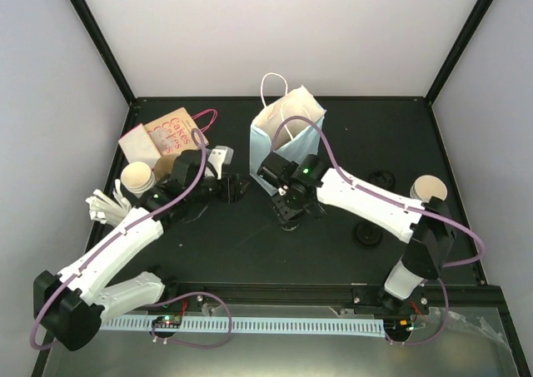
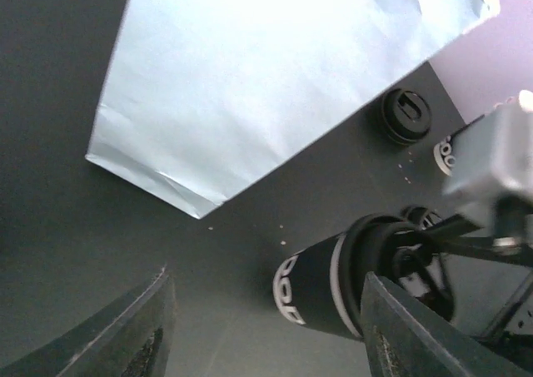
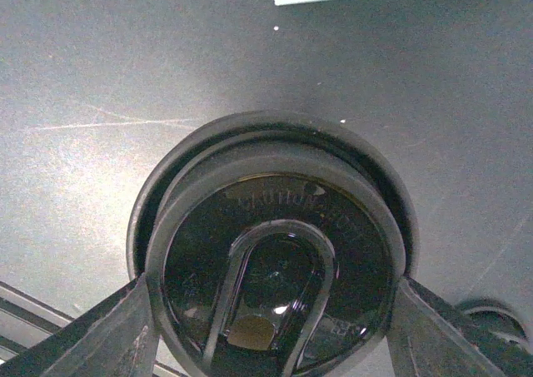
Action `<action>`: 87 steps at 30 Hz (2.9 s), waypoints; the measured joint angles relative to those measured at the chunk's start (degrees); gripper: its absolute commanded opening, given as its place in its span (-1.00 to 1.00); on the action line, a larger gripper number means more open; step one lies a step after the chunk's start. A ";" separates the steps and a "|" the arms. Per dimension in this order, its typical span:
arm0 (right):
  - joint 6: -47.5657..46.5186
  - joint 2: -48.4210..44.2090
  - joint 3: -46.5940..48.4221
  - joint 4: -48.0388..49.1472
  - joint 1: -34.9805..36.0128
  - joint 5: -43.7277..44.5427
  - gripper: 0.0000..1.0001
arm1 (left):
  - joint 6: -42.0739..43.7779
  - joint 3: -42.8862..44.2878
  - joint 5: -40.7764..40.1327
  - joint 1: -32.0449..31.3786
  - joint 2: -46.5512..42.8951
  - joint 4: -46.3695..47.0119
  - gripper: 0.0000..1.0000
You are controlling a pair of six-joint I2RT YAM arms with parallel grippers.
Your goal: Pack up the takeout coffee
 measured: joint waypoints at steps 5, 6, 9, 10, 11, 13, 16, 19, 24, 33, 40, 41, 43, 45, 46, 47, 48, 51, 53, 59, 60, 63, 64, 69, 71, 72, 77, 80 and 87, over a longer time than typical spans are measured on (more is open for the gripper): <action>0.46 -2.93 3.43 -2.89 0.02 2.54 0.20 | 2.45 2.58 -1.86 2.08 -0.35 -2.10 0.48; 0.55 -3.58 4.55 -3.65 0.00 3.48 0.20 | 3.02 3.72 -2.27 2.58 -0.28 -2.49 0.55; 0.59 -5.25 7.63 -5.22 0.00 5.73 0.21 | 4.52 7.34 -2.95 3.54 0.17 -2.75 0.82; 0.59 -5.75 8.59 -5.68 0.00 6.36 0.21 | 5.05 9.53 -3.17 3.82 0.61 -2.62 0.94; 0.59 -6.25 9.53 -6.16 0.00 6.99 0.21 | 5.11 9.86 -3.21 3.98 0.68 -2.58 0.97; 0.59 -7.30 11.06 -6.95 -0.07 8.15 0.21 | 5.66 11.67 -4.07 4.26 1.16 -2.27 0.97; 0.63 -8.48 12.61 -8.31 -0.57 9.66 0.22 | 5.73 12.68 -5.49 4.59 1.70 -1.11 0.97; 0.85 -9.75 13.11 -9.20 -2.16 11.04 0.21 | 6.03 13.64 -5.73 4.92 3.32 -0.37 0.98; 2.01 -12.20 13.14 -9.88 -6.38 13.40 0.22 | 8.90 20.11 -5.11 5.16 10.08 -0.17 0.97; 3.37 -19.37 13.18 -9.53 -13.77 16.11 0.22 | 13.00 35.85 -4.11 5.16 25.22 -1.88 0.90; 2.56 -20.98 16.46 -9.46 -14.60 17.44 0.22 | 17.00 50.47 -6.54 5.25 36.52 -8.48 0.66; 2.19 -21.03 17.11 -9.42 -14.62 17.66 0.22 | 17.46 52.39 -6.54 5.27 38.01 -9.18 0.63; 1.70 -21.18 18.18 -9.38 -14.64 18.21 0.22 | 18.64 56.46 -6.40 5.35 41.07 -11.34 0.58; 1.27 -21.62 18.67 -9.11 -14.67 18.53 0.22 | 19.61 60.17 -6.29 5.49 44.04 -13.40 0.53; 1.09 -21.81 18.82 -9.01 -14.71 18.58 0.22 | 20.31 62.47 -6.25 5.53 45.77 -14.91 0.52; 0.83 -22.03 18.91 -8.81 -14.73 18.53 0.21 | 20.87 64.41 -6.23 5.53 47.43 -16.17 0.52; 0.63 -22.23 18.99 -8.55 -14.78 18.47 0.22 | 21.33 65.68 -6.21 5.53 48.57 -17.11 0.51; 0.35 -22.73 19.17 -7.82 -14.84 18.16 0.21 | 22.73 68.30 -6.21 5.53 51.49 -19.87 0.48; 0.13 -23.15 19.17 -7.19 -14.84 17.94 0.20 | 23.47 68.61 -6.12 5.53 52.54 -21.40 0.40; -1.38 -24.50 20.09 -4.59 -14.86 17.18 0.19 | 24.92 68.72 -5.31 5.53 54.38 -23.91 -0.09; -1.53 -24.65 20.39 -4.09 -14.86 17.11 0.19 | 24.87 68.74 -5.20 5.53 54.42 -24.11 -0.24; -1.86 -24.79 21.09 -3.06 -14.86 16.98 0.18 | 25.38 68.83 -4.83 5.53 54.42 -24.48 -0.92; -1.97 -24.81 21.11 -2.71 -14.86 16.94 0.18 | 25.66 68.83 -4.57 5.53 54.42 -24.52 -0.96; -2.60 -24.61 21.09 -1.79 -14.86 16.68 0.18 | 26.82 68.83 -3.10 5.53 54.23 -25.05 -0.97; -2.97 -24.63 21.07 -1.25 -14.86 16.44 0.18 | 26.99 68.83 -2.38 5.53 53.81 -25.73 -0.97; -3.13 -24.63 21.00 -0.98 -14.86 16.31 0.18 | 27.12 68.83 -2.12 5.53 53.48 -26.05 -0.97; -4.11 -24.63 20.83 -0.28 -14.86 14.69 0.18 | 27.78 66.51 -0.94 5.18 49.29 -27.02 -0.97; -5.31 -25.44 18.23 1.66 -14.91 12.22 0.18 | 28.20 61.61 -0.92 4.44 44.19 -26.80 -0.97; -7.23 -29.22 12.00 5.70 -14.91 7.93 0.20 | 28.94 49.48 -0.92 1.90 34.16 -24.44 -0.97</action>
